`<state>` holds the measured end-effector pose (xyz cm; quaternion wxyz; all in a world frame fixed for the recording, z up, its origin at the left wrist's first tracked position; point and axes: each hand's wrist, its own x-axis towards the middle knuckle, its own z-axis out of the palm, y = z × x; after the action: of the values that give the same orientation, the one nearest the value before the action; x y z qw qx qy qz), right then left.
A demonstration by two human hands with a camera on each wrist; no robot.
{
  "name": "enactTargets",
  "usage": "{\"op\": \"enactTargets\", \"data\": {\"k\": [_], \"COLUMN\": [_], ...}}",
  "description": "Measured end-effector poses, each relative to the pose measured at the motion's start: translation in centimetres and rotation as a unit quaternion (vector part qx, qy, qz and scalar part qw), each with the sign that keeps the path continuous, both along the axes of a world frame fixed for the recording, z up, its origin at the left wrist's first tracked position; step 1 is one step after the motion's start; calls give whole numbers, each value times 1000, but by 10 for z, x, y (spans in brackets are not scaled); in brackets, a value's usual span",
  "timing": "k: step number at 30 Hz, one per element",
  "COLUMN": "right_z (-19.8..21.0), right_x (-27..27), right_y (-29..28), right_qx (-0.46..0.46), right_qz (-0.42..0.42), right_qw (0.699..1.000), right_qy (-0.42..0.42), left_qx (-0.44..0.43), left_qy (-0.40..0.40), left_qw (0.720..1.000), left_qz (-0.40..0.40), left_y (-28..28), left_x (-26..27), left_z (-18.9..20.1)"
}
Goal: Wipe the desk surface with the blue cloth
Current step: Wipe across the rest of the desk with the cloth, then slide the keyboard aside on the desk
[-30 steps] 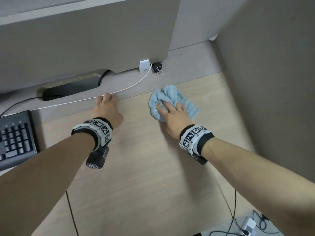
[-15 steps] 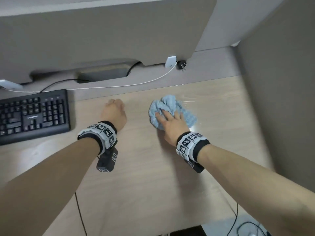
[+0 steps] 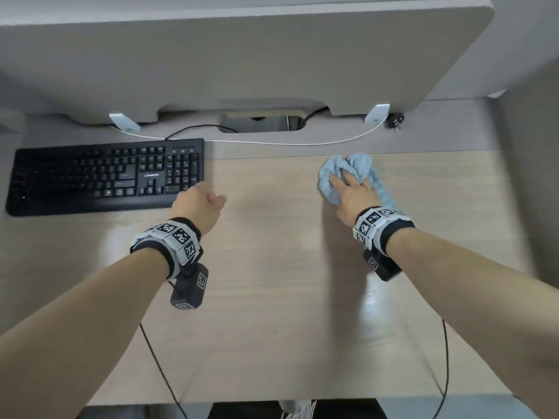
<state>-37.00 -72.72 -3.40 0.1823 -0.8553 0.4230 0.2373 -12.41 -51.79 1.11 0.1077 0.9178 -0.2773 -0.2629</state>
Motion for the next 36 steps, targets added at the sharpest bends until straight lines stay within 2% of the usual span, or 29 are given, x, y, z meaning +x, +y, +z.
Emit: {"op": "enactTargets", "data": {"k": [5,11,15,19,23,26,28,31,36], "right_z": [-2,-2,9,35,65,67,61,50,34], "right_x": [76,161,184,205,242,269,280,294,307], "right_y": [19,113,160,156,151,151,149,146,138], "right_qx": [-11,5,4,-1,-59,-5,53,83,116], "right_qz": [-15,62,114,147,73,-39,-127,-223,-319], "right_qw": [1000,998,992,987,996,996,983,960,926], "right_qy": [-15,10,59,69,2,-84,-124,-146,-167], "left_qx": [-5,4,-3,-22,-31,-26,-12,1,12], "left_qy": [7,14,17,3,-32,-64,-67,-47,19], "left_qw": [1000,1000,1000,998,993,987,983,974,953], "left_qz": [5,-5,11,52,108,145,171,222,303], "left_y": [29,70,96,120,148,170,180,190,200], "left_x": [59,124,169,214,256,285,301,323,337], "left_z": [-3,-7,-5,2,3,0,-4,-13,-28]}}
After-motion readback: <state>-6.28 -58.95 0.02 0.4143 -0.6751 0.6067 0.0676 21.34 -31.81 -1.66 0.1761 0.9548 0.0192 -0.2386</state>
